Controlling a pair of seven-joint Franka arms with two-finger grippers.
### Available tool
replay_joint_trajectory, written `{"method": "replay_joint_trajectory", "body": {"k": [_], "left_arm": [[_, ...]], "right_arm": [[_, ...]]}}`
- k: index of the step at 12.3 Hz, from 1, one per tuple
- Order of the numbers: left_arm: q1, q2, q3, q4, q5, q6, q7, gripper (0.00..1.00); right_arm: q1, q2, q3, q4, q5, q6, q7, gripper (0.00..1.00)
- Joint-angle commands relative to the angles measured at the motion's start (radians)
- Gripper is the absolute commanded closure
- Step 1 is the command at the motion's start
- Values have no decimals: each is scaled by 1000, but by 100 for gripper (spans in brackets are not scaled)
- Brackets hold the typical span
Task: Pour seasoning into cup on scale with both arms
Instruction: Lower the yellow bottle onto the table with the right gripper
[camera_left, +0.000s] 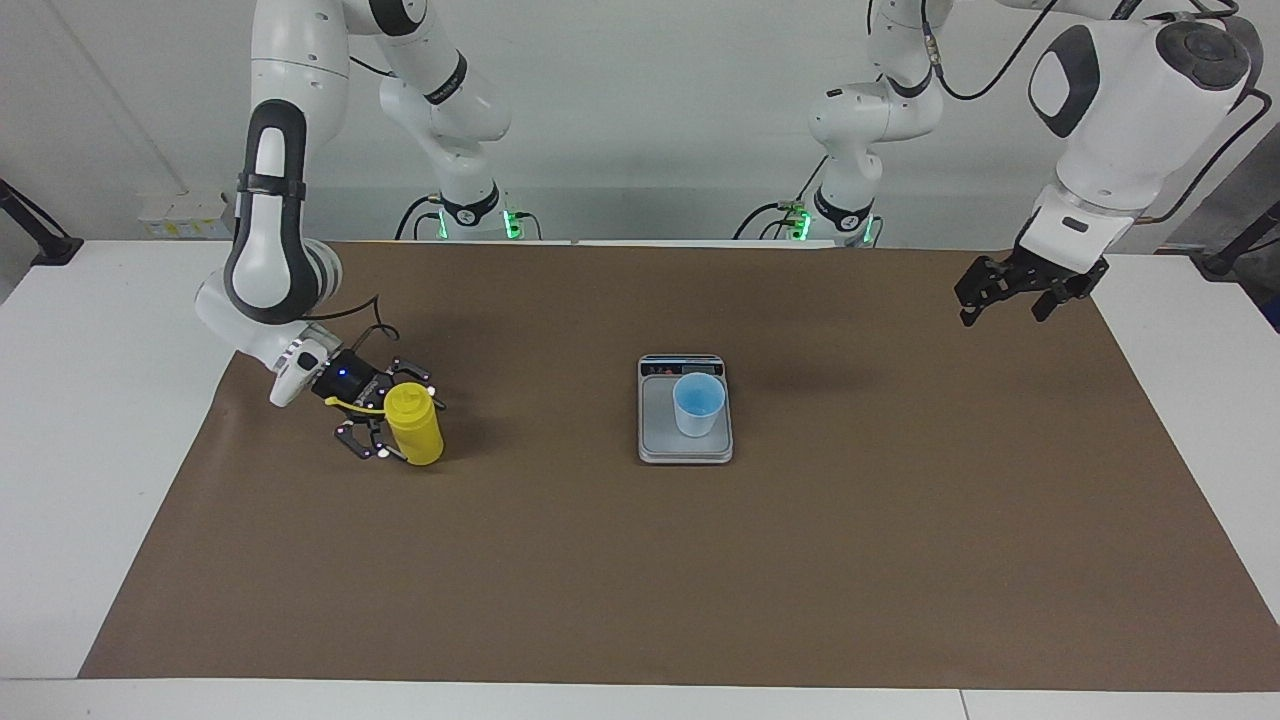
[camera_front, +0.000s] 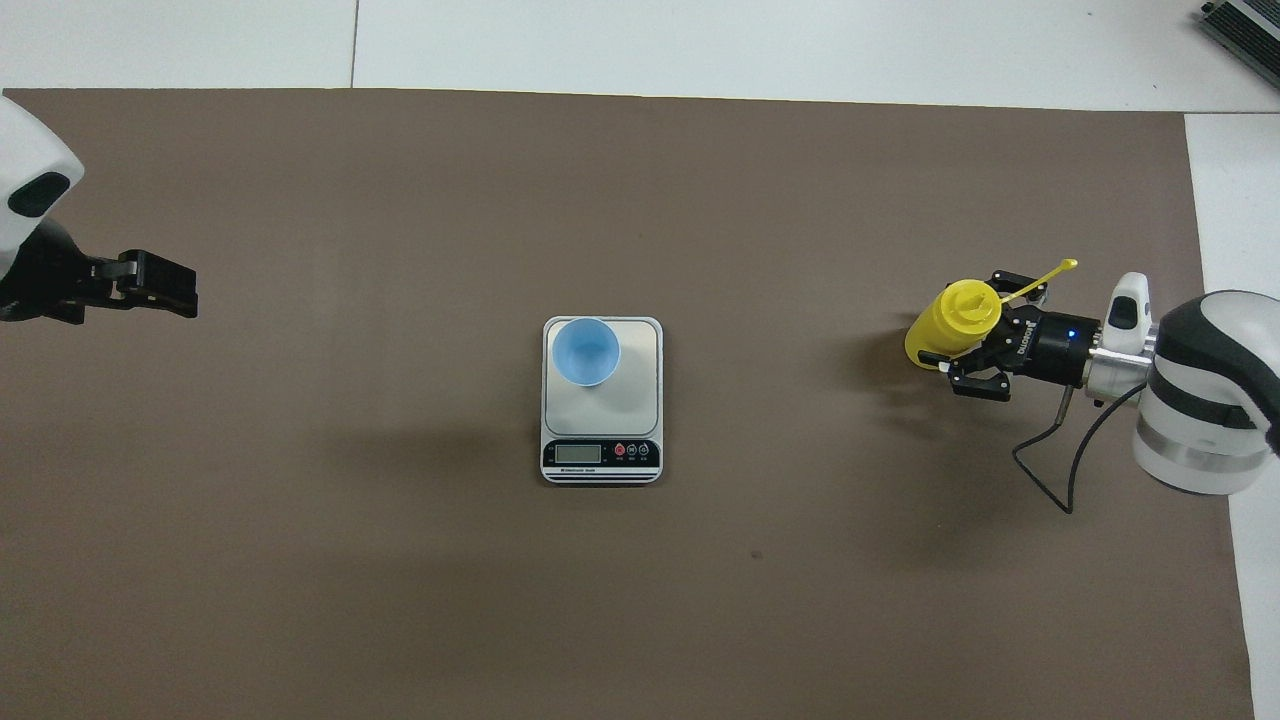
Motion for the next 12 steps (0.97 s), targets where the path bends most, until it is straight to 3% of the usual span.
{"method": "replay_joint_trajectory", "body": {"k": [1, 12], "left_arm": [[6, -28, 0, -34, 9, 5, 9, 0], [6, -28, 0, -34, 11, 5, 9, 0]], "right_arm": [[-31, -4, 9, -11, 32, -23, -46, 0], [-135, -12, -1, -45, -114, -2, -46, 0]]}}
